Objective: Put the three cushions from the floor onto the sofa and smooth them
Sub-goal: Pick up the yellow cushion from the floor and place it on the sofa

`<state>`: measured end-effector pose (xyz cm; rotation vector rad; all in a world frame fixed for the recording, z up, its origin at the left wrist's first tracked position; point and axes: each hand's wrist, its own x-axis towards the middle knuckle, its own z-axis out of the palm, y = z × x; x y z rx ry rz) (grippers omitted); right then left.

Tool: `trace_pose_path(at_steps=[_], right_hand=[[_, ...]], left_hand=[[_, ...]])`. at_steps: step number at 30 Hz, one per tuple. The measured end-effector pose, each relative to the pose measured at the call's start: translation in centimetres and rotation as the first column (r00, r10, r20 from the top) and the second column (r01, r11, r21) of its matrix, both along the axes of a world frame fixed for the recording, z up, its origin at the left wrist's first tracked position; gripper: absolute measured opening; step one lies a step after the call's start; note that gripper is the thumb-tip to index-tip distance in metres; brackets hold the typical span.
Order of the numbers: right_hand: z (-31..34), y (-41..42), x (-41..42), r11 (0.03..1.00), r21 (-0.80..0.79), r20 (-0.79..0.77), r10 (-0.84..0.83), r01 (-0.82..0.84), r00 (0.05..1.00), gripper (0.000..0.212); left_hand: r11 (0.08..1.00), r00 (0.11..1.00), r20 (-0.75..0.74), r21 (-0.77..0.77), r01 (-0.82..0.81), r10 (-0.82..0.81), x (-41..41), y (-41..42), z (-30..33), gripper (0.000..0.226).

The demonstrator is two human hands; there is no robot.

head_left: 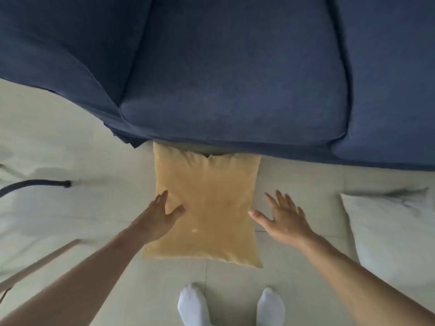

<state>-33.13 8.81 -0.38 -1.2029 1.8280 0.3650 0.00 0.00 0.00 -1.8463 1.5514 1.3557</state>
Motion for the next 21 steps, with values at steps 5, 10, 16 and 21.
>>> trace_pose_path(at_steps=[5, 10, 16, 21], right_hand=[[-8.0, -0.1, 1.8, 1.0, 0.003, 0.015, 0.029, -0.029, 0.999, 0.103], [-13.8, 0.0, 3.0, 0.994, 0.039, 0.12, -0.111, 0.107, 0.987, 0.113], [-17.9, -0.1, 3.7, 0.955, 0.086, 0.296, -0.297, 0.284, 0.908, 0.12], [-18.4, 0.1, 4.7, 0.95, 0.021, 0.405, -0.294, 0.312, 0.866, 0.12]], left_hand=[[1.0, 1.0, 0.025, -0.002, -0.009, 0.009, 2.0, -0.7, -8.2, 0.129], [0.996, 0.996, 0.036, -0.037, -0.083, 0.085, 3.7, -1.2, -13.9, 0.146], [0.967, 0.965, -0.066, 0.042, -0.252, 0.254, 4.7, -1.3, -18.8, 0.155], [0.957, 0.933, -0.211, 0.066, -0.284, 0.292, 4.7, -0.6, -18.6, 0.143]])
